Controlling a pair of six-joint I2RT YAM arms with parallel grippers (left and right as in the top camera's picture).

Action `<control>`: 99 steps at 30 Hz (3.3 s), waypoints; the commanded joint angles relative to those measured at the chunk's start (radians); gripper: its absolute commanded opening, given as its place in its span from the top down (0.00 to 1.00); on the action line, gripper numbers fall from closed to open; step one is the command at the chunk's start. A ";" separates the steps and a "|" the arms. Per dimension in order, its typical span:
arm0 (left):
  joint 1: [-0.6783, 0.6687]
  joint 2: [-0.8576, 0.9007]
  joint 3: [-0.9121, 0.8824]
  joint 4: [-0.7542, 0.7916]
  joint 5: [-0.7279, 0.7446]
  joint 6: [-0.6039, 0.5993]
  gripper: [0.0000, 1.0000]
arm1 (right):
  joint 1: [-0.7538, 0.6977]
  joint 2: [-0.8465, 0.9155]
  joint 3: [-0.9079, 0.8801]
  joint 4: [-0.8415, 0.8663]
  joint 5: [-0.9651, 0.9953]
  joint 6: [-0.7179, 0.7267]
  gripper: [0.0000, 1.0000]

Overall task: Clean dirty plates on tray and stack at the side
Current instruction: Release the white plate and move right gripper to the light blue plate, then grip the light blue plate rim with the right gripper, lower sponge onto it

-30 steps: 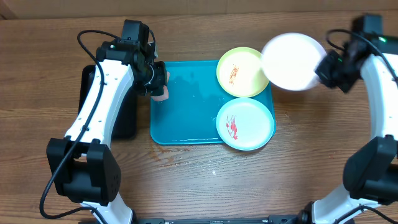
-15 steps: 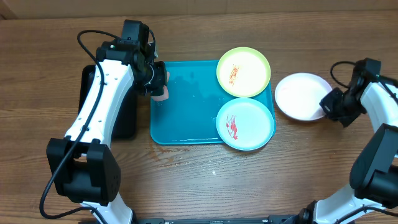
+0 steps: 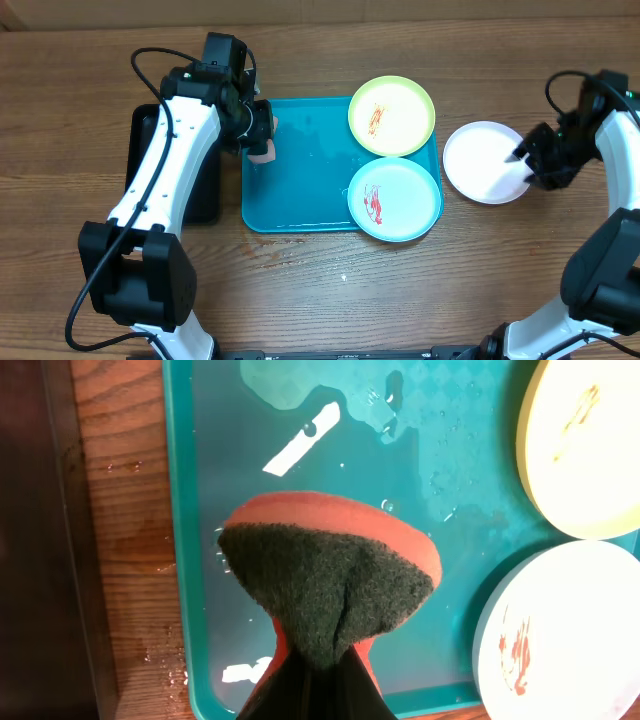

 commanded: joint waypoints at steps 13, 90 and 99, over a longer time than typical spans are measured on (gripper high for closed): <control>-0.015 -0.013 0.014 0.001 -0.026 -0.014 0.96 | 0.407 -0.022 -0.202 0.034 0.146 0.033 0.56; -0.035 -0.013 -0.084 0.084 -0.072 -0.014 0.96 | 0.842 0.165 -0.310 0.848 0.180 0.443 0.96; -0.053 -0.013 -0.393 0.451 -0.082 -0.014 0.96 | 0.842 0.165 -0.310 0.845 0.173 0.439 0.96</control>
